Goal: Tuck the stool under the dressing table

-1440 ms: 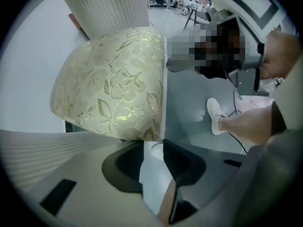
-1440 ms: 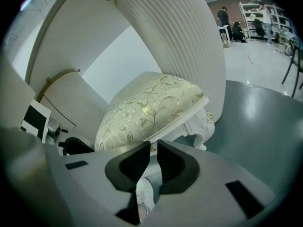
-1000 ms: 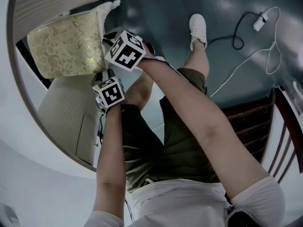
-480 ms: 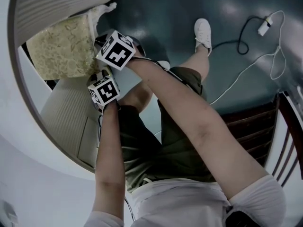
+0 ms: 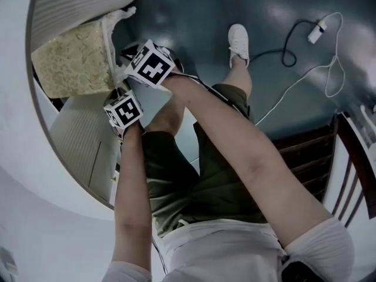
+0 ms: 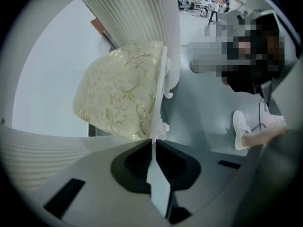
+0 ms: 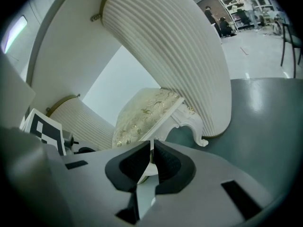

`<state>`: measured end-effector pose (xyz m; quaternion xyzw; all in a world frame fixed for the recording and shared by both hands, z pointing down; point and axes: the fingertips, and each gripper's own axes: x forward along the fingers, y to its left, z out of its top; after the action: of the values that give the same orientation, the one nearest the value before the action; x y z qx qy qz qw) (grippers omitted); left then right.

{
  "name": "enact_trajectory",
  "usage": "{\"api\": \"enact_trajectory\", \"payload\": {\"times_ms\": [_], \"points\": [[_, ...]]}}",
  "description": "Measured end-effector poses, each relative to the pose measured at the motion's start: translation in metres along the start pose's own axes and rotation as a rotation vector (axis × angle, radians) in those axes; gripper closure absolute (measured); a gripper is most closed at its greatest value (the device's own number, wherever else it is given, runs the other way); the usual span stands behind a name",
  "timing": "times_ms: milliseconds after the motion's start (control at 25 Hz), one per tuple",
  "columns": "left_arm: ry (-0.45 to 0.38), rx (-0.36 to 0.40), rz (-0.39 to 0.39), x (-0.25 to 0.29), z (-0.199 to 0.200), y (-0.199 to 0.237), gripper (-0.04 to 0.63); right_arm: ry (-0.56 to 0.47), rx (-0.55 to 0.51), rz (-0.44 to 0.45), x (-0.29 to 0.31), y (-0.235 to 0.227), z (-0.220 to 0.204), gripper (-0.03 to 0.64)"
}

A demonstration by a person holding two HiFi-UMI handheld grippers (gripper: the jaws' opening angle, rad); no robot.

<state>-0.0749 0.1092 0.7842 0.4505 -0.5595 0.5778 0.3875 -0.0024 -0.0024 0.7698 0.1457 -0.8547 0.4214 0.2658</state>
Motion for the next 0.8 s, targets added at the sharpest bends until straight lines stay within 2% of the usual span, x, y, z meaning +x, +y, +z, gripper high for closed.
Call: {"api": "enact_trajectory", "payload": {"times_ms": [80,160,360,560,800], "points": [[-0.032,0.015,-0.026,-0.012,0.01,-0.01,0.591,-0.014,0.017,-0.018,-0.019,-0.006,0.003,0.603],[-0.05,0.013,-0.072,-0.025,0.02,-0.021,0.592,-0.03,0.022,-0.035,-0.038,-0.012,0.009,0.604],[-0.098,-0.001,-0.243,-0.062,0.05,-0.059,0.592,-0.029,0.011,-0.068,-0.091,-0.026,0.023,0.606],[-0.166,0.028,-0.319,-0.109,0.079,-0.081,0.594,-0.031,0.0,-0.099,-0.148,-0.031,0.041,0.606],[-0.212,-0.048,-0.43,-0.172,0.109,-0.101,0.594,-0.073,-0.025,-0.14,-0.219,-0.029,0.076,0.606]]}}
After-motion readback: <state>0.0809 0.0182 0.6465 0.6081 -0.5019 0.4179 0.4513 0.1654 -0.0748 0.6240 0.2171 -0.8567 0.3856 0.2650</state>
